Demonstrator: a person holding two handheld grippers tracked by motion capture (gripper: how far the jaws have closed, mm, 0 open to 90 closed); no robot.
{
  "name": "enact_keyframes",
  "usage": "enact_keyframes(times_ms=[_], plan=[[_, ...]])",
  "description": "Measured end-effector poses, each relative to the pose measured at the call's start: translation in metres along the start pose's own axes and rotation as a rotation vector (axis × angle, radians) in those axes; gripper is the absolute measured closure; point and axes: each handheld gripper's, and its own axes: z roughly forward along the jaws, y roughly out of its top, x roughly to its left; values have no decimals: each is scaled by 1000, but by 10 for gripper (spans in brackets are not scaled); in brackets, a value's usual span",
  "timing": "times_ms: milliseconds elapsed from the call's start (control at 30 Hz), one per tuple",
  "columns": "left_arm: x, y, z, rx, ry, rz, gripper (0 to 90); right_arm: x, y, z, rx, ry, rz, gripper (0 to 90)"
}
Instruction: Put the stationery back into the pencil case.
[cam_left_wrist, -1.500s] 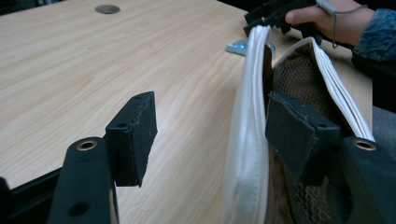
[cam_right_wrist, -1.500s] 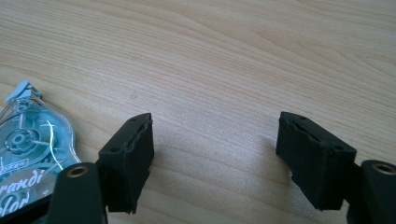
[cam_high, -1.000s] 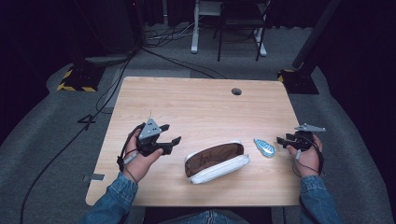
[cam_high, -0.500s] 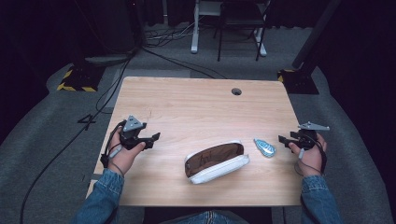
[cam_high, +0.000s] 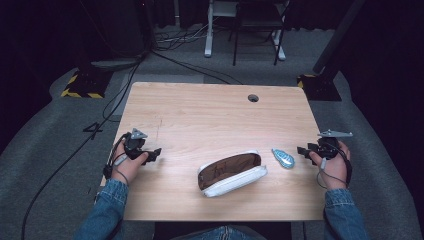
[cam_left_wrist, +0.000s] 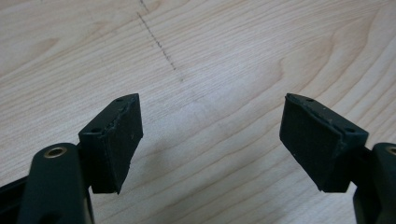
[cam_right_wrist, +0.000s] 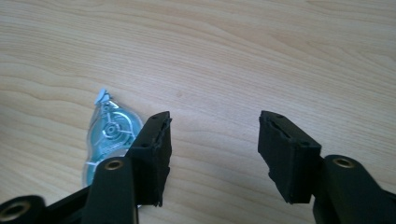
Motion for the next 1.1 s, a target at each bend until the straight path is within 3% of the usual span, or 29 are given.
enact_keyframes(times_ms=[200,333,533,1100], plan=[[5,-5,7,14,2,-9,207,6,4,-6,46,-2,-15,434],[6,-7,10,21,9,9,192,14,7,-8,86,8,-32,407],[4,-8,13,3,11,26,159,29,13,-6,157,21,-75,307],[-1,-9,14,-8,34,5,152,56,24,12,229,77,-194,245]])
